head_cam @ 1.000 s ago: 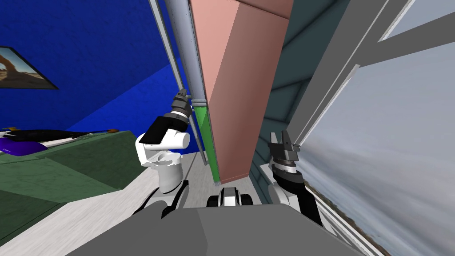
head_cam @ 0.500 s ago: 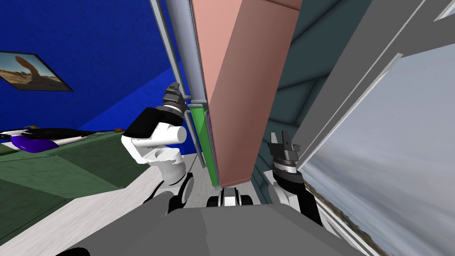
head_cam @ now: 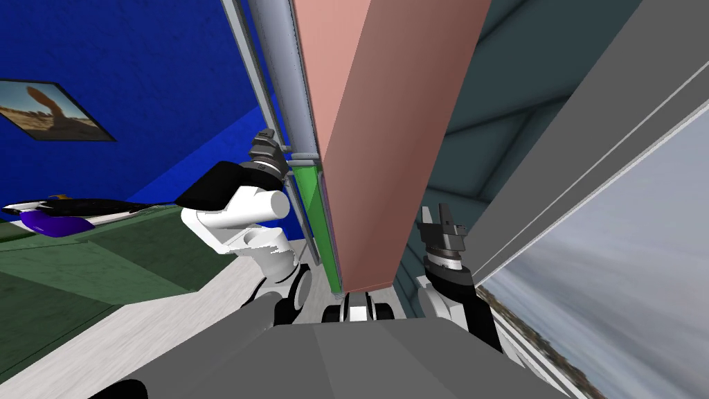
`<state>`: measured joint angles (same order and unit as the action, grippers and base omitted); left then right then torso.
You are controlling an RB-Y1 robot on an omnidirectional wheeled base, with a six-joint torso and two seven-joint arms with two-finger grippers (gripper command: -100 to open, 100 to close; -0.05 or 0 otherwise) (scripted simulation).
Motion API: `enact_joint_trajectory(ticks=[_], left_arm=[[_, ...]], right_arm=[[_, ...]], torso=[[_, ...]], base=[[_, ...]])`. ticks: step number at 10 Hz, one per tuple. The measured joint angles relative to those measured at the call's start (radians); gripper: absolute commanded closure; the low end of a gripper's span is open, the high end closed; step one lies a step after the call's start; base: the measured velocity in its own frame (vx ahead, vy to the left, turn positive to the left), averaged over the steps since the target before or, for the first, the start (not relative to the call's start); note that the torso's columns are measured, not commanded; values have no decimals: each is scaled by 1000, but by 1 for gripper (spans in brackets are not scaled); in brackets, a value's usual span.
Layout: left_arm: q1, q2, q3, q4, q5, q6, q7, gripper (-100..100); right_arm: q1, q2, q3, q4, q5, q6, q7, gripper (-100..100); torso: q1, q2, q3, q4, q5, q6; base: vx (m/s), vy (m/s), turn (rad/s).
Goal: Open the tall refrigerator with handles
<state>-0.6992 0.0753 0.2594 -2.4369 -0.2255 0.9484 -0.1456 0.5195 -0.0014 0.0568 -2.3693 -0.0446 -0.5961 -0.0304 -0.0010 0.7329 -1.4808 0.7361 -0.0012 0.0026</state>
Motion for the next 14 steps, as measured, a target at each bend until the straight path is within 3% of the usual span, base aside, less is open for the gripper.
enact_joint_trajectory(ticks=[4, 12, 13, 14], left_arm=[[-21, -111, 16, -7, -13, 24, -15, -100], [-92, -103, 28, -4, -35, 113, -30, -100], [-88, -104, 30, -8, -37, 119, -31, 100], [-87, -104, 28, -8, -36, 117, -31, 100]], right_arm=[[0, 0, 0, 0, 0, 0, 0, 0], [0, 0, 0, 0, 0, 0, 0, 0], [0, 0, 0, 0, 0, 0, 0, 0], [0, 0, 0, 0, 0, 0, 0, 0]], torso=[[1, -5, -2, -4, 2, 0], [-18, -9, -12, 5, -14, 8], [-15, -8, -10, 2, -11, 6], [-14, -9, -11, 3, -11, 7]], base=[[14, 1, 13], [21, 15, 19], [4, -13, -34], [15, -15, -6]])
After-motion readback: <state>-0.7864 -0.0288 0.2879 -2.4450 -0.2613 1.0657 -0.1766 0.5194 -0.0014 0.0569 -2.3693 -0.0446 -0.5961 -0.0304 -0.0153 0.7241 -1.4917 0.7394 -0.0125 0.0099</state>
